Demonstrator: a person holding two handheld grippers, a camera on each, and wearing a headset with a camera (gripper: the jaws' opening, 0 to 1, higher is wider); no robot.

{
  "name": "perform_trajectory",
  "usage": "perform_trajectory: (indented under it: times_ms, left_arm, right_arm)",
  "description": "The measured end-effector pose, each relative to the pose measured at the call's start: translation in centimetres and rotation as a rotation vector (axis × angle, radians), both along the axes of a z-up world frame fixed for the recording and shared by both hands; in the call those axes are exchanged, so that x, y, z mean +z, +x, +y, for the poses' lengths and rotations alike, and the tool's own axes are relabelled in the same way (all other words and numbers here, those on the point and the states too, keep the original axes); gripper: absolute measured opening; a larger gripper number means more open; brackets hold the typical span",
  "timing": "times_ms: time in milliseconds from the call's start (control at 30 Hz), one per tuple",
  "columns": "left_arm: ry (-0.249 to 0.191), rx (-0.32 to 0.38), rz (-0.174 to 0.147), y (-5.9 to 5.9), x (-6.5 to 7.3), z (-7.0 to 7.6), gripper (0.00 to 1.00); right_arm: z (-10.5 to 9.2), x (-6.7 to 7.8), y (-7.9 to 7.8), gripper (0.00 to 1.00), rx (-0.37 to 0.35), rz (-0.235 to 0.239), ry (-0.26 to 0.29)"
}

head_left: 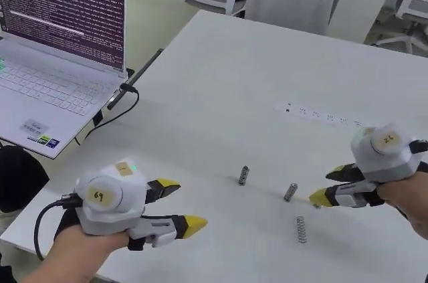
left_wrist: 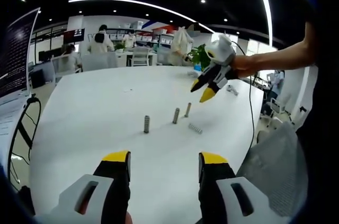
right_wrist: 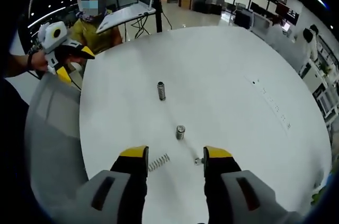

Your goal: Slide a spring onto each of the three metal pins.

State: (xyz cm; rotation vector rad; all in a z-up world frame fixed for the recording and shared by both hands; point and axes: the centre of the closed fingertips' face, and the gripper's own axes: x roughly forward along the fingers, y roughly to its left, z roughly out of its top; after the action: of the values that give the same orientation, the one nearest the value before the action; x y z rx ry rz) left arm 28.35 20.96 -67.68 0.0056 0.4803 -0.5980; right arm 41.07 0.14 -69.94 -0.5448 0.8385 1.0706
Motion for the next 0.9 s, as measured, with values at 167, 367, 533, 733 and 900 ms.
perform_trajectory:
  times_ms: [167, 367, 533, 733, 900]
  left_arm:
    - [0.009, -0.005, 0.002, 0.0, 0.0, 0.1, 0.48]
    - [0.016, -0.013, 0.007, 0.3, 0.0, -0.2, 0.49]
    - [0.015, -0.021, 0.015, 0.7, -0.1, -0.5, 0.5]
    - [0.018, -0.033, 0.019, 1.0, 0.1, -0.9, 0.52]
    - [0.02, -0.039, 0.026, 1.3, -0.1, -1.0, 0.53]
  right_arm:
    - [-0.9, 0.4, -0.7, 0.41, -0.057, 0.008, 0.064]
    - [-2.2, 0.7, -1.8, 0.43, -0.128, 0.017, 0.125]
    - [-3.1, 0.7, -2.9, 0.47, -0.157, 0.027, 0.18]
    - [-4.0, 1.3, -3.7, 0.5, -0.208, 0.032, 0.252]
    - [-4.9, 1.2, -4.3, 0.53, -0.229, 0.031, 0.258]
